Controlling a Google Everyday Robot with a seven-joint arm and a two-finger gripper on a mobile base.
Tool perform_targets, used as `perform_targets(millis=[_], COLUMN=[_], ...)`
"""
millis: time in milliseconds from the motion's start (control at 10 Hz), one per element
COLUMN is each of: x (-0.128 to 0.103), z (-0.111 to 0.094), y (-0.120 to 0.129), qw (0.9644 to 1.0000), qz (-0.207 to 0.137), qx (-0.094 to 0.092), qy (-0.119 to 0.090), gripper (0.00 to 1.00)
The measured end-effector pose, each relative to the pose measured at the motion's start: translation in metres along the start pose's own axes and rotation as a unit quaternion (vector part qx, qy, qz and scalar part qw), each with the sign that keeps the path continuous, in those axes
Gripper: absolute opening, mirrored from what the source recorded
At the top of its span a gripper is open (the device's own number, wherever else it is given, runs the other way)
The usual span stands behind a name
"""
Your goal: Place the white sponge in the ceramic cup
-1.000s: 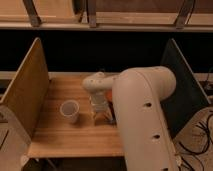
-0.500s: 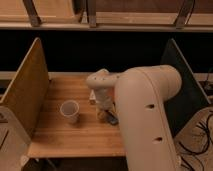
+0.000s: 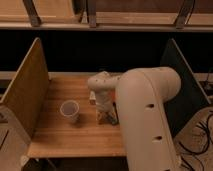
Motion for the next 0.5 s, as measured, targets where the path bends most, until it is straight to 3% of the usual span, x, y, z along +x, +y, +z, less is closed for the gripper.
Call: perform_targets(millis=[200,500], x=[0.0008,0.0005], z=[0.0045,0.006], y=[0.0011,-0.0002], qw=[1.0,1.0], qz=[-0.001,-0.007], qx=[-0.003,-0.002], qy=[0.005,0.005], gripper=[0.59,0.3])
